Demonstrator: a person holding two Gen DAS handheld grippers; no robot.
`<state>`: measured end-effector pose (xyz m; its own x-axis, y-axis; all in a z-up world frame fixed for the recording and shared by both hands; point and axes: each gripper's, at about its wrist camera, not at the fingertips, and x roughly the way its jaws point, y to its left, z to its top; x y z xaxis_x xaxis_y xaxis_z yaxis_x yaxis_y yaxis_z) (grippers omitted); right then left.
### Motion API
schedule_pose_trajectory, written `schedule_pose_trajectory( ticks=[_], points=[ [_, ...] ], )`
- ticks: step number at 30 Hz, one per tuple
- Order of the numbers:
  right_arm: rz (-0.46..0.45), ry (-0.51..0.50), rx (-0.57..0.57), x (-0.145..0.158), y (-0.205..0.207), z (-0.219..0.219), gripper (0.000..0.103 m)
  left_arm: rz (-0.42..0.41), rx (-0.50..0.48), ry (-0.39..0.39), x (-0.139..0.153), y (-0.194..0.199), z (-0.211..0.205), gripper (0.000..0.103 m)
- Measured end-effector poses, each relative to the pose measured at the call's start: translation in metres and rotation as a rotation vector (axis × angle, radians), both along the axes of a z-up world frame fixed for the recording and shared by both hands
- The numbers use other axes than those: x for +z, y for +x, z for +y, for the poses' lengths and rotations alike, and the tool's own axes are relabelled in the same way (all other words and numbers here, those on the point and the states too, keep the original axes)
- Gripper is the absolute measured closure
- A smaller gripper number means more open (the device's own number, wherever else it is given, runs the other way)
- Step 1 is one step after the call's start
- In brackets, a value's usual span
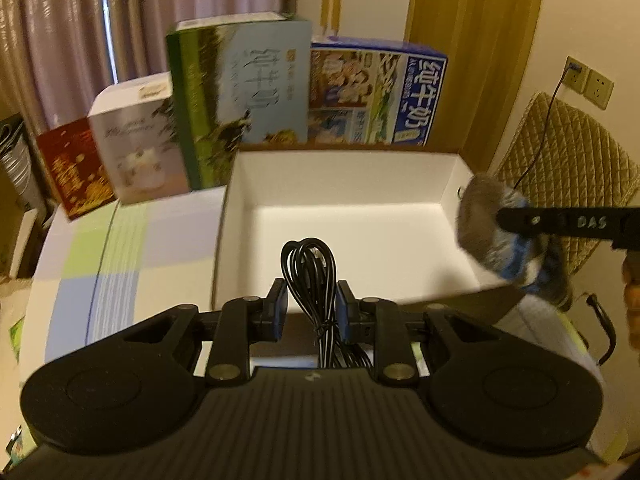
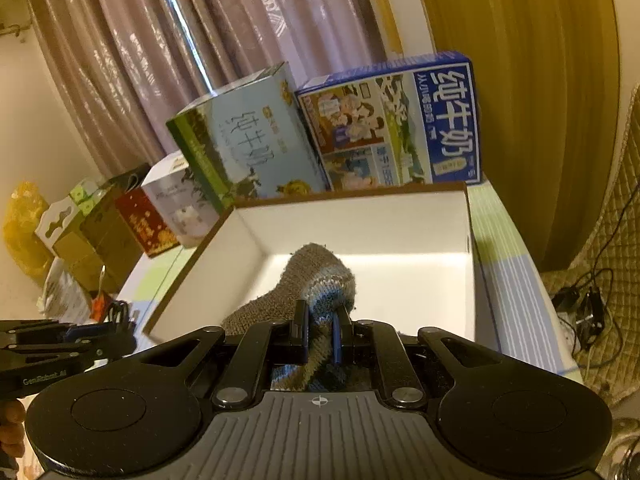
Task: Organize objects
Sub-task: 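Carry the sock in the right tool while the left tool carries the cable into the brown box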
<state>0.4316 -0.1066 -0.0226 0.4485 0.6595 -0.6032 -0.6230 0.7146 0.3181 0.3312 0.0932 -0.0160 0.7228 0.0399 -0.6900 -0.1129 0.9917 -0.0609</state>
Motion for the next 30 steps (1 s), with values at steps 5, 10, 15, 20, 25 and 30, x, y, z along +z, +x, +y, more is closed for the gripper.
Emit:
schedule_pose_trajectory(
  ticks=[5, 10, 15, 20, 25, 30],
  points=[
    [-0.017, 0.019, -0.018, 0.002, 0.021, 0.017, 0.095, -0.004, -0.027, 0.01, 0.002, 0.037, 0.0, 0.082],
    [-0.018, 0.017, -0.052, -0.005, 0.044, 0.032, 0.095, 0.023, -0.042, 0.0, -0.009, 0.069, -0.001, 0.082],
    [0.012, -0.009, -0.084, -0.028, 0.064, 0.046, 0.095, 0.078, -0.052, -0.026, -0.032, 0.098, -0.001, 0.082],
    [0.043, -0.049, -0.1, -0.053, 0.079, 0.06, 0.095, 0.125, -0.051, -0.045, -0.05, 0.12, -0.001, 0.082],
    [0.062, -0.086, -0.11, -0.07, 0.09, 0.07, 0.095, 0.157, -0.055, -0.054, -0.06, 0.135, -0.003, 0.082],
    [0.092, -0.11, -0.121, -0.083, 0.099, 0.072, 0.095, 0.196, -0.059, -0.066, -0.074, 0.148, -0.007, 0.082]
  ],
)
